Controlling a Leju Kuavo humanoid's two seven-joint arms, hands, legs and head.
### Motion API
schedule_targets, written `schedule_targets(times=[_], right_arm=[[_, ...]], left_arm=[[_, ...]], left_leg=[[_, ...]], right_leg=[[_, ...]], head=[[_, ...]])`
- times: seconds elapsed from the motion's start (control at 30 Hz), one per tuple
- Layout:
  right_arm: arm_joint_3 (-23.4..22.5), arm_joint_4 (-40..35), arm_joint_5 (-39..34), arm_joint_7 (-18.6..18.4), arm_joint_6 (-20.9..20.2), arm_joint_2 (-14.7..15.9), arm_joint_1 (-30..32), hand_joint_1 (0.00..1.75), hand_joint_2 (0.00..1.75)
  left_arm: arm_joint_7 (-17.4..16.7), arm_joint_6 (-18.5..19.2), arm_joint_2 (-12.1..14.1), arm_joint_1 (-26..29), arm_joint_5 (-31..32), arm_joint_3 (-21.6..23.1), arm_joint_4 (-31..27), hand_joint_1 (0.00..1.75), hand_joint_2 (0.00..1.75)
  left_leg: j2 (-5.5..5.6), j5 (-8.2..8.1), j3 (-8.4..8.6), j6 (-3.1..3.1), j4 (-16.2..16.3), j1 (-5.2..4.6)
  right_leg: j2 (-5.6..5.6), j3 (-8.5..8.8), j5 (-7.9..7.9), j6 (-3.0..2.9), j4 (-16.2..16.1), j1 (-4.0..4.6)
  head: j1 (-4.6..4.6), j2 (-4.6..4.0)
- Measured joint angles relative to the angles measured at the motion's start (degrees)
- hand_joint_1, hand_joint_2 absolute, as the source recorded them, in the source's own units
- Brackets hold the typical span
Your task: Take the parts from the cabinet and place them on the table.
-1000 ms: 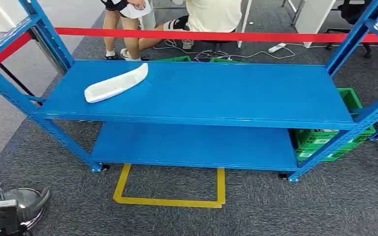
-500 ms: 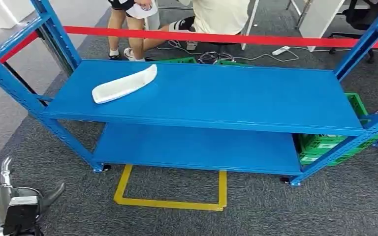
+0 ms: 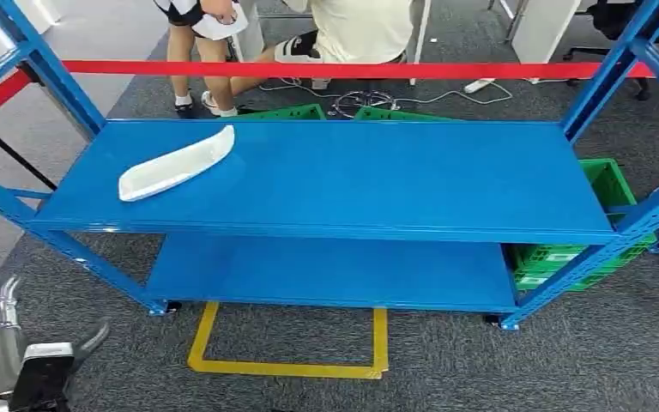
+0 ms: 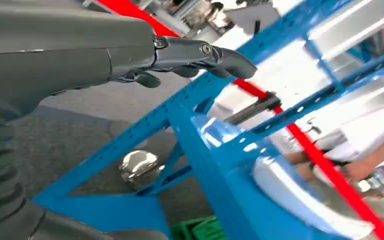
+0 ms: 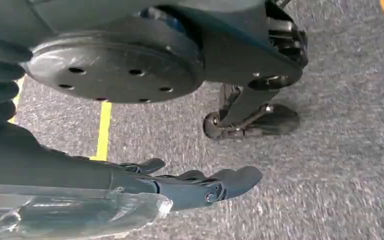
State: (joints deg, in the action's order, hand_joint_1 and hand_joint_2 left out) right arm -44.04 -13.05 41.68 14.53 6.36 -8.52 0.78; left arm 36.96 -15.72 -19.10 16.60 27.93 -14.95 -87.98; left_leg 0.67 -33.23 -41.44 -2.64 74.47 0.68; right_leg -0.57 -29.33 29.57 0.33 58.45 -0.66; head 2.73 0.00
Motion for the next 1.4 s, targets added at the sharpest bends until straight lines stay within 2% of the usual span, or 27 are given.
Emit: schedule_targets(times=[0.07, 0.13, 0.17, 0.2, 0.23, 0.3, 0.33, 0.37, 0.43, 0.5, 0.53, 0.57, 0.63, 0.67, 0.7, 0.8, 0.87, 0.97, 1.0, 1.07, 1.13, 1.17, 1.2, 1.23, 1.27, 1.33, 1.4], right_arm=[[0.0, 0.0, 0.3, 0.1, 0.0, 0.0, 0.0, 0.00, 1.75], [0.0, 0.0, 0.7, 0.4, -0.8, 0.1, 0.1, 0.00, 1.75], [0.0, 0.0, 0.8, 0.4, -0.8, 0.2, -0.1, 0.00, 1.75], [0.0, 0.0, 0.9, 0.5, -0.8, 0.2, -0.2, 0.00, 1.75], [0.0, 0.0, 1.0, 0.4, -0.6, 0.2, -0.3, 0.00, 1.75], [0.0, 0.0, 1.3, 0.2, -0.4, 0.2, -0.5, 0.00, 1.75], [0.0, 0.0, 1.4, 0.0, -0.4, 0.2, -0.7, 0.00, 1.75], [0.0, 0.0, 1.6, -0.3, -0.4, 0.2, -0.8, 0.00, 1.75], [0.0, 0.0, 1.8, -0.4, -0.3, 0.2, -0.8, 0.00, 1.75], [0.0, 0.0, 1.9, -0.5, -0.3, 0.2, -0.5, 0.00, 1.75], [-0.1, 0.0, 1.9, -0.6, -0.3, 0.2, -0.4, 0.00, 1.75], [-0.1, 0.1, 1.9, -0.6, -0.4, 0.2, -0.5, 0.00, 1.75], [-0.1, 0.2, 2.6, -1.0, -1.6, 0.6, -0.5, 0.00, 1.75], [0.0, 0.2, 3.0, -1.2, -2.8, 1.3, -0.3, 0.00, 1.75], [0.0, 0.3, 3.3, -1.4, -4.1, 1.6, -0.4, 0.00, 1.75], [0.0, 0.3, 4.0, -1.4, -5.5, 2.3, -0.1, 0.00, 1.75], [-0.1, 0.3, 4.5, -1.7, -5.8, 2.8, 0.0, 0.00, 1.75], [-0.1, 0.3, 5.0, -1.8, -6.0, 3.0, -0.4, 0.00, 1.75], [-0.1, 0.4, 5.1, -1.8, -6.1, 3.0, -0.4, 0.00, 1.75], [-0.1, 0.4, 5.4, -1.9, -6.2, 3.0, -0.2, 0.00, 1.75], [-0.1, 0.4, 5.8, -2.0, -6.2, 3.0, -0.2, 0.00, 1.75], [-0.1, 0.4, 6.0, -2.2, -6.2, 3.1, -0.2, 0.00, 1.75], [-0.1, 0.4, 6.1, -2.4, -6.2, 3.2, -0.4, 0.00, 1.75], [-0.1, 0.4, 6.2, -2.4, -6.2, 3.2, -0.5, 0.00, 1.75], [-0.1, 0.4, 6.3, -2.4, -6.2, 3.2, -0.5, 0.00, 1.75], [-0.1, 0.4, 6.3, -2.4, -6.2, 3.3, -0.5, 0.00, 1.75], [-0.1, 0.4, 6.3, -2.4, -6.2, 3.3, -0.8, 0.00, 1.75]], left_arm=[[-0.4, -0.1, 0.2, -0.7, 1.6, 0.0, 1.1, 0.00, 1.75], [-0.4, -1.0, 0.4, -1.0, 2.3, 0.2, 1.6, 0.00, 1.75], [-0.6, -1.3, 0.4, -1.3, 2.6, 0.2, 2.0, 0.00, 1.75], [-0.9, -1.6, 0.5, -1.5, 2.7, 0.4, 2.3, 0.00, 1.75], [-1.1, -2.0, 0.5, -1.5, 2.8, 0.6, 2.4, 0.00, 1.75], [-1.7, -2.6, 0.5, -2.0, 3.2, 1.0, 2.4, 0.00, 1.75], [-2.2, -3.0, 0.6, -2.1, 3.3, 1.2, 2.4, 0.00, 1.75], [-2.6, -3.3, 0.7, -2.2, 3.5, 1.3, 2.4, 0.00, 1.75], [-3.1, -3.5, 0.8, -2.4, 3.7, 1.4, 2.4, 0.00, 1.75], [-3.2, -3.6, 0.8, -2.5, 3.7, 1.4, 2.5, 0.00, 1.75], [-3.3, -3.6, 0.8, -2.5, 3.8, 1.4, 2.6, 0.00, 1.75], [-3.4, -3.6, 0.8, -2.5, 3.8, 1.4, 2.6, 0.00, 1.75], [-4.3, -3.6, 0.9, -2.7, 4.8, 1.7, 2.8, 0.00, 1.75], [-5.0, -3.7, 0.9, -3.0, 5.5, 1.8, 2.9, 0.00, 1.75], [-6.1, -3.8, 1.0, -3.0, 6.4, 2.2, 3.1, 0.00, 1.75], [-8.6, -4.2, 1.6, -3.1, 8.9, 3.0, 3.1, 0.00, 1.75], [-10.3, -4.3, 2.5, -3.5, 10.9, 3.7, 3.1, 0.00, 1.75], [-12.0, -4.4, 3.8, -3.9, 13.1, 4.8, 3.1, 0.00, 1.75], [-12.6, -4.5, 4.1, -3.9, 13.6, 5.2, 3.1, 0.00, 1.75], [-13.7, -4.5, 4.8, -3.9, 14.6, 5.8, 3.1, 0.00, 1.75], [-15.2, -4.6, 5.6, -4.2, 15.9, 6.6, 2.8, 0.00, 1.75], [-15.9, -4.8, 6.1, -4.4, 16.6, 7.0, 2.8, 0.00, 1.75], [-16.6, -5.1, 6.4, -4.8, 17.2, 7.3, 2.8, 0.00, 1.75], [-17.0, -5.2, 6.6, -4.9, 17.6, 7.7, 2.7, 0.00, 1.75], [-17.1, -5.4, 6.7, -4.8, 17.7, 7.9, 2.4, 0.00, 1.75], [-17.4, -5.5, 7.2, -4.9, 17.8, 8.3, 2.3, 0.00, 1.75], [-17.6, -5.6, 7.3, -5.1, 18.1, 8.6, 2.0, 0.00, 1.75]], left_leg=[[-0.02, 5.33, 1.35, 0.17, -6.1, 0.04], [-0.39, 12.31, 3.83, 0.22, -14.4, 0.17], [-0.66, 8.96, 4.00, 0.62, -15.3, 0.03], [-0.65, 9.31, 4.20, 0.96, -14.8, -0.06], [-0.44, 9.70, 4.25, 1.50, -14.8, 0.16], [-0.25, 9.26, 5.13, 2.29, -14.9, 0.29], [-0.30, 8.94, 5.74, 2.70, -15.1, 0.26], [-0.35, 8.61, 6.06, 2.97, -15.1, 0.23], [-0.36, 7.73, 6.69, 3.37, -15.1, 0.02], [-0.10, 6.77, 7.81, 3.64, -15.1, -0.27], [0.07, 6.20, 8.67, 3.68, -15.1, -0.45], [0.10, 5.62, 9.64, 3.72, -15.1, -0.63], [0.08, 4.52, 11.09, 3.75, -15.3, -0.87], [0.15, 4.00, 11.80, 3.57, -15.1, -1.13], [0.43, 3.49, 11.70, 3.23, -15.4, -1.15], [0.52, 4.53, 12.65, 2.24, -14.8, -1.33], [0.21, 2.42, 12.11, 1.71, -12.5, -1.25], [0.15, -2.51, 5.03, 0.70, -2.0, -0.55], [0.14, -2.93, 3.25, 0.37, -0.3, -0.39], [0.10, 0.24, 3.17, -0.03, -2.8, -0.06], [-0.01, 7.92, 6.46, -0.90, -12.3, 0.50], [-0.02, 8.85, 7.49, -1.52, -15.0, 0.67], [-0.33, 5.47, 7.48, -0.22, -15.8, 0.36], [-0.30, 6.74, 7.67, 0.40, -15.7, 0.31], [-0.15, 7.19, 7.63, 1.03, -15.9, 0.40], [-0.10, 7.29, 8.53, 2.29, -15.9, 0.41], [-0.17, 6.78, 9.14, 2.88, -15.9, 0.37]], right_leg=[[-0.06, 1.73, 1.31, 0.45, 0.0, -0.12], [-0.02, 2.69, 2.78, 1.12, -0.1, -0.14], [-0.30, 3.85, 3.51, 1.41, 0.3, 0.15], [-0.09, 3.37, 3.99, 1.81, -0.2, 0.32], [-0.03, 4.67, 3.87, 2.30, -0.1, 0.34], [-0.03, 4.31, 3.71, 2.67, 0.4, 0.23], [0.14, 3.07, 3.27, 2.89, 3.3, 0.22], [0.18, 0.20, 3.57, 3.08, 7.9, 0.25], [0.19, -6.05, 7.56, 3.28, 16.3, 0.29], [0.17, -9.65, 10.65, 2.97, 18.6, 0.42], [0.18, -10.05, 9.91, 2.68, 17.0, 0.60], [0.16, -9.57, 7.40, 2.16, 13.8, 0.86], [0.22, -7.56, -0.87, 0.50, 5.2, 1.79], [-0.11, -7.53, -3.19, -0.05, 3.0, 2.28], [-0.31, -7.29, -1.02, 0.04, 3.0, 2.30], [-0.34, -5.03, -2.82, -0.94, 1.3, 1.97], [0.12, -3.85, -3.95, -1.14, 0.8, 1.55], [0.02, -3.57, -3.35, -1.11, 0.8, 1.27], [-0.03, -3.34, -3.05, -0.98, 0.8, 1.10], [-0.14, -2.63, -2.47, -0.54, 0.8, 0.72], [-0.22, -1.41, -1.57, 0.37, 0.8, 0.02], [-0.21, -1.56, -1.13, 0.92, 0.8, 0.01], [-0.29, -1.03, -0.76, 1.39, 1.1, 0.18], [-0.20, -1.55, -0.32, 1.75, 0.7, 0.22], [-0.17, -0.31, -0.53, 2.14, 0.9, 0.16], [-0.01, -0.18, -0.09, 2.72, 1.0, 0.04], [0.20, -2.87, 1.44, 3.05, 5.9, 0.11]], head=[[0.02, 0.00], [0.11, 0.00], [0.24, -0.02], [0.55, 0.02], [0.31, 0.02], [0.26, 0.02], [0.04, 0.00], [-0.22, 0.00], [-0.39, 0.00], [-0.48, 0.00], [-0.46, 0.00], [-0.55, 0.00], [-0.57, 0.00], [-0.44, 0.00], [-0.70, -0.02], [-0.70, 0.00], [-0.11, 0.00], [0.00, 0.00], [0.00, 0.00], [0.00, 0.00], [0.02, 0.00], [0.18, 0.00], [0.65, -0.02], [0.48, 0.00], [0.26, 0.00], [-0.04, 0.02], [-0.33, 0.02]])
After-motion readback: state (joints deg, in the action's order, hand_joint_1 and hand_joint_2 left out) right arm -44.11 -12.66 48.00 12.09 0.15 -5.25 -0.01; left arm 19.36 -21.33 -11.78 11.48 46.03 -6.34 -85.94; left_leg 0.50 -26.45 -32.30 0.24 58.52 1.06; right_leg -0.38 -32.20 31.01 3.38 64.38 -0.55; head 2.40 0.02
